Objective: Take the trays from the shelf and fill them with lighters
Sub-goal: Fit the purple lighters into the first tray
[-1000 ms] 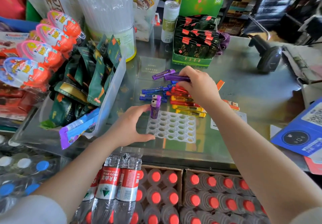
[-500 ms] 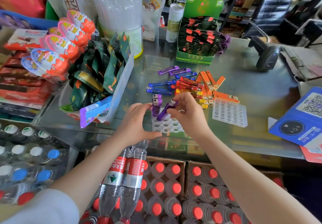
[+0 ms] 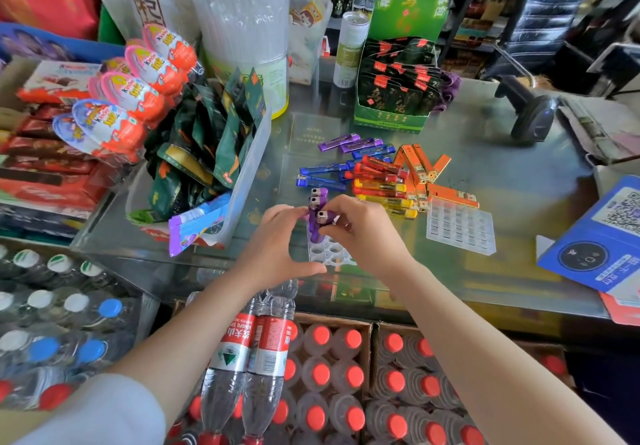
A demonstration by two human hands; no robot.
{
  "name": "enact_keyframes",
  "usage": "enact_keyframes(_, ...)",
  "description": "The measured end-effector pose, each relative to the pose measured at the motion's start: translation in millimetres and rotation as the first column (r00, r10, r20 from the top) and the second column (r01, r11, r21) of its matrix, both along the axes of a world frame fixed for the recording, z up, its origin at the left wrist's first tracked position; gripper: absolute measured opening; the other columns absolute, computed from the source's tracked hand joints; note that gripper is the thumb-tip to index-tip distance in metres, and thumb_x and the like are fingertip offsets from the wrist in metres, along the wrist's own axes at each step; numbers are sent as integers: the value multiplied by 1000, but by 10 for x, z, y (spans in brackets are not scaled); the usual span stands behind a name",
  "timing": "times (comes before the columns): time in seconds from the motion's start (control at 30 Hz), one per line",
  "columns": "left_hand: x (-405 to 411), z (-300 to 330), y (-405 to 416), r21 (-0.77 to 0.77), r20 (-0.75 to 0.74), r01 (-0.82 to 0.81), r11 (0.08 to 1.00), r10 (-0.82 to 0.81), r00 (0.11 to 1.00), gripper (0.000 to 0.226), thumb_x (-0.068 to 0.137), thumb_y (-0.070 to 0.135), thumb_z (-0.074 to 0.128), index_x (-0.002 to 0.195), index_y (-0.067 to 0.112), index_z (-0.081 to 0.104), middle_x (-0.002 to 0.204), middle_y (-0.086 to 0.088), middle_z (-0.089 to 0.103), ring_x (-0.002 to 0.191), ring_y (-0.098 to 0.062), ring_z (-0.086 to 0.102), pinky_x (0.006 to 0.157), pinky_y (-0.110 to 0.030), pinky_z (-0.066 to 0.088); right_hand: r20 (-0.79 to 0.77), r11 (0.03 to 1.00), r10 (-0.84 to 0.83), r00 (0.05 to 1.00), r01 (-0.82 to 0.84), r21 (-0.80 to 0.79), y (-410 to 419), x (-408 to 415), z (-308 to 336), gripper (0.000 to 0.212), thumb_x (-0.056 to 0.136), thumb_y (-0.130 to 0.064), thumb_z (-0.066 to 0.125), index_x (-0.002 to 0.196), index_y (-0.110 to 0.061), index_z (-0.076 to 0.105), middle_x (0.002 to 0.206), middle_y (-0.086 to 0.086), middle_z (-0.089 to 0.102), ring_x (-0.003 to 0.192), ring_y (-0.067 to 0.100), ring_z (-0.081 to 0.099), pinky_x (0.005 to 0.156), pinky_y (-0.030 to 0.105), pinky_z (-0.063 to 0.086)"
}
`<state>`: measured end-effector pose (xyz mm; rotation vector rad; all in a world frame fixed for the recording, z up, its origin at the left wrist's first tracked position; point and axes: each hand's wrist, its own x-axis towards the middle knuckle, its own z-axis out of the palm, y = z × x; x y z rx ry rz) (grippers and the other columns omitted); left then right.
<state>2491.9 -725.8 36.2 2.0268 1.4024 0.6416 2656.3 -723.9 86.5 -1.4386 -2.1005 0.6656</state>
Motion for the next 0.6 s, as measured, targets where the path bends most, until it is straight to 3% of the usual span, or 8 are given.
enact_keyframes(0.1,-15,7,41,-49,15,0,999,1,1000,79,61,41,78,128,21,41,115,13,38,116,2,23,97,-25,27,-11,997,-65,998,64,-45,32,-66,-32,15,81,-11,67,94,-6,61,86,6,65,66,15,51,55,10,34)
enact_keyframes(0.27,-55,63,217,-70,-35,67,995,-70,997,70,62,36,79,122,29,45,111,14,40,116,-2,27,97,-25,28,212,999,-40,976,36,26,187,-22,-6,27,81,-33,66,92,-9,60,90,5,66,77,22,58,66,35,50)
enact_keyframes(0.4,-79,38,342,-101,-22,109,989,-112,993,64,60,39,78,109,48,37,111,12,47,115,-8,35,103,-32,32,3,999,-10,1000,10,-36,435,218,140,35,78,-44,64,92,-12,63,86,-2,66,75,12,58,66,24,49)
enact_keyframes(0.5,-83,73,344,-125,-22,102,987,-105,994,85,65,29,80,135,25,31,121,13,33,120,-1,26,101,-19,23,-33,983,-179,983,178,-38,755,354,123,24,91,-31,51,89,-11,64,80,0,63,70,13,56,60,24,41)
enact_keyframes(0.6,-76,55,347,-100,-34,114,988,-118,992,87,62,43,75,135,23,31,120,15,33,118,1,27,100,-20,24,60,967,-254,965,252,39,1152,395,17,24,95,-16,43,100,-8,65,99,9,66,92,23,58,73,25,39)
